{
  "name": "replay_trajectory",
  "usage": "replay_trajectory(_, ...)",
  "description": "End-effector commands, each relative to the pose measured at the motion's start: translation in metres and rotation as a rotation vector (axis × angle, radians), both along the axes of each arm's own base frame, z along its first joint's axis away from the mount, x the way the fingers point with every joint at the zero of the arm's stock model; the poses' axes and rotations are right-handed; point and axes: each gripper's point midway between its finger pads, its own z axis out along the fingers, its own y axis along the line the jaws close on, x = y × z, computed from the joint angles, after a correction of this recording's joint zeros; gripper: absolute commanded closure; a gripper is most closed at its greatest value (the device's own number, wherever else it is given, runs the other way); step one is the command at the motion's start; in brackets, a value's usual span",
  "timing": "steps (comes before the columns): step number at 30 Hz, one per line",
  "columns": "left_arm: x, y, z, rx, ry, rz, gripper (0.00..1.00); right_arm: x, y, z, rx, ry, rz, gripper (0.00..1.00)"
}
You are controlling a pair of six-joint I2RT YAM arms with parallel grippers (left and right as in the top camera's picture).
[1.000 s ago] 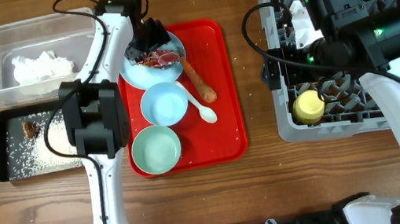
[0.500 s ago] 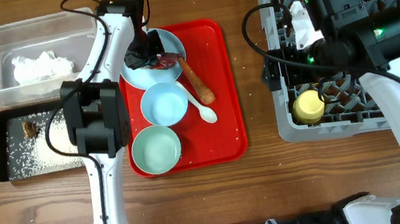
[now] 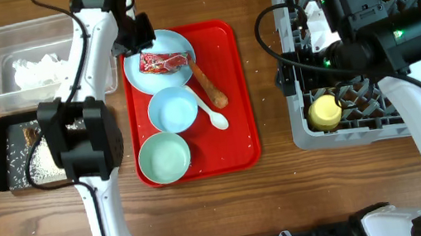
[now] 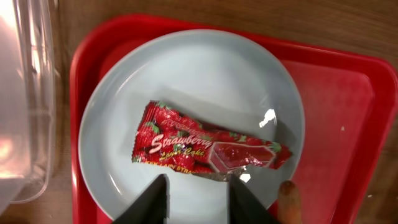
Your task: Sort waste into correct bins and load items into the dishwasher rack
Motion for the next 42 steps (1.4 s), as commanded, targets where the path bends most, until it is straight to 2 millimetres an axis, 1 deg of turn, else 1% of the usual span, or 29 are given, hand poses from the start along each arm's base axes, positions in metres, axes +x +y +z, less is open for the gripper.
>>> replay_trajectory(1,0.001,-0.007,-0.011,0.083,-0.012,-0.057,0.29,0.0,-0.003,-0.006,-0.024,0.01,0.004,0.0)
replay_trajectory(2,0.0,-0.008,-0.019,0.105,-0.001,-0.062,0.23,0.0,-0.003,-0.006,-0.024,0.011,0.004,0.0)
replay_trajectory(4,-0.007,-0.012,-0.037,0.153,0.045,-0.065,0.04,0.0,-0.003,-0.006,-0.024,0.011,0.004,0.0)
replay_trajectory(5,-0.012,-0.011,-0.048,0.175,0.078,-0.028,0.01,0.0,-0.003,-0.006,-0.024,0.011,0.004,0.0)
replay_trajectory(8,-0.02,-0.012,-0.076,0.18,0.155,0.071,0.0,0.0,-0.003,-0.006,-0.024,0.011,0.004,0.0)
replay_trajectory(10,-0.021,-0.013,-0.089,0.171,0.176,0.088,0.0,0.0,-0.003,-0.006,-0.024,0.013,0.003,0.0)
replay_trajectory(19,-0.021,-0.013,-0.112,0.174,0.198,0.089,0.0,-0.001,-0.003,-0.006,-0.024,0.015,0.003,0.0)
replay_trajectory(21,-0.023,-0.013,-0.112,0.176,0.206,0.083,0.0,-0.001,-0.003,-0.006,-0.025,0.014,0.003,0.0)
replay_trajectory(23,-0.022,-0.014,-0.103,0.175,0.194,0.075,0.0,0.0,-0.003,-0.006,-0.025,0.013,0.003,0.0)
replay_trajectory(26,-0.014,-0.016,-0.062,0.16,0.108,0.033,0.0,0.002,-0.003,-0.005,-0.022,0.004,0.003,0.0)
replay_trajectory(27,-0.011,-0.015,-0.051,0.162,0.084,0.031,0.0,0.003,-0.003,-0.005,-0.021,-0.001,0.003,0.0)
replay_trajectory(28,-0.008,-0.011,-0.036,0.18,0.048,0.04,0.0,0.004,-0.002,-0.004,-0.02,-0.005,0.003,0.0)
replay_trajectory(30,-0.001,-0.005,-0.024,0.208,0.0,0.061,0.0,0.006,-0.002,-0.004,-0.017,-0.012,0.0,0.0)
replay_trajectory(31,0.003,-0.006,-0.023,0.204,-0.019,0.071,0.0,0.006,-0.001,-0.004,-0.016,-0.014,0.0,0.0)
replay_trajectory(34,0.011,-0.007,-0.034,0.188,-0.03,0.12,0.0,0.007,-0.001,-0.003,-0.015,-0.018,0.0,0.0)
replay_trajectory(36,0.017,-0.009,-0.051,0.188,-0.024,0.125,0.0,0.007,-0.001,-0.003,-0.016,-0.016,0.001,0.0)
replay_trajectory(40,0.013,-0.008,-0.085,0.206,0.03,0.115,0.0,0.007,-0.001,-0.003,-0.016,-0.017,0.001,0.0)
replay_trajectory(42,0.01,-0.008,-0.091,0.209,0.049,0.107,0.0,0.007,-0.001,-0.003,-0.016,-0.018,0.002,0.0)
